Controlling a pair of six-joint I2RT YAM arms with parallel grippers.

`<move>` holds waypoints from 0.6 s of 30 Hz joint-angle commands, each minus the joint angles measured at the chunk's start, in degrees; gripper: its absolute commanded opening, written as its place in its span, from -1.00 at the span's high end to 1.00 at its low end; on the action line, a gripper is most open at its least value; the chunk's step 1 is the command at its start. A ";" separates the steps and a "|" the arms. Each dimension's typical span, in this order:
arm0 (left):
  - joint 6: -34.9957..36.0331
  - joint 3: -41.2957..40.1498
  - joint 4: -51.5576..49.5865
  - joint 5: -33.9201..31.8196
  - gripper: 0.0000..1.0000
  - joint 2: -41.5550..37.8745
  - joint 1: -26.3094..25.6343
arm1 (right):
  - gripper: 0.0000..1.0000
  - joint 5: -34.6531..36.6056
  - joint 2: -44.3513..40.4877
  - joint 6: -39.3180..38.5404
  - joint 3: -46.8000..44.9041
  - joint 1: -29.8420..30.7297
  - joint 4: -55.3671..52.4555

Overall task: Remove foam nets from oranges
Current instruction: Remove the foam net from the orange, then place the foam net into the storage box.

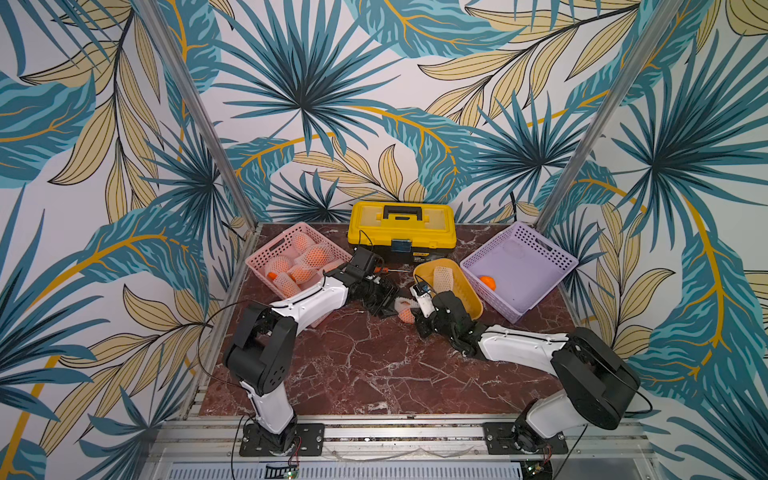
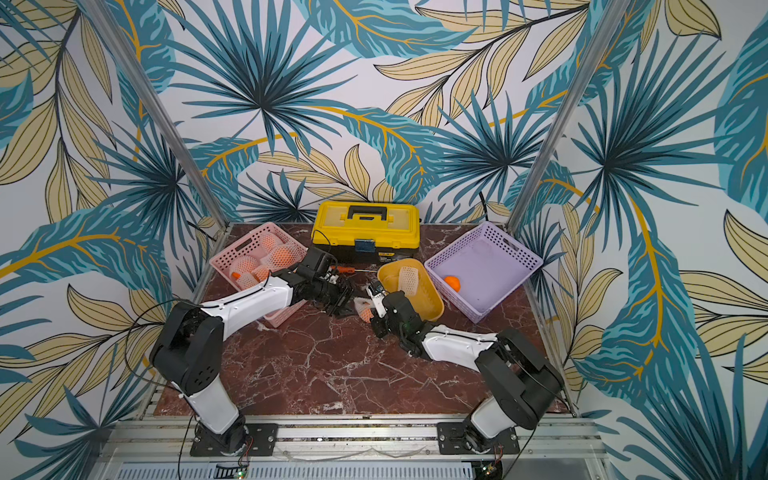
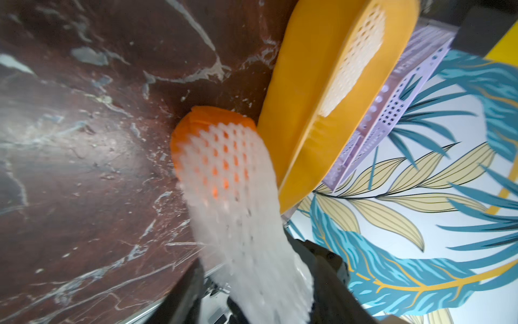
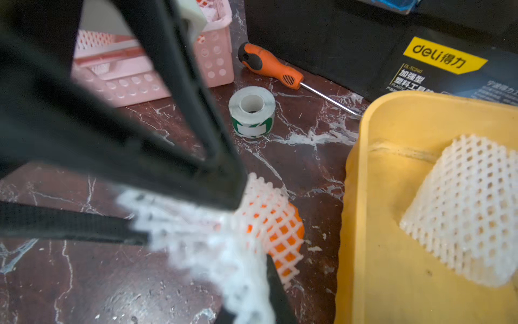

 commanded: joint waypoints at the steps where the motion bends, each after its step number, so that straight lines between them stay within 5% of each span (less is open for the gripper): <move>1: 3.53 2.24 -0.21 -0.59 -0.72 -3.28 0.98 | 0.81 -0.70 -4.43 3.85 -1.33 0.20 1.43; 4: 7.52 3.08 -2.03 -2.40 -1.00 -5.47 1.42 | 0.83 -3.71 -7.73 7.96 -1.79 -0.53 0.71; 18: 18.91 -3.23 2.51 -9.08 -0.98 -18.01 2.32 | 0.83 -15.03 -20.14 26.83 -1.26 -13.53 -6.82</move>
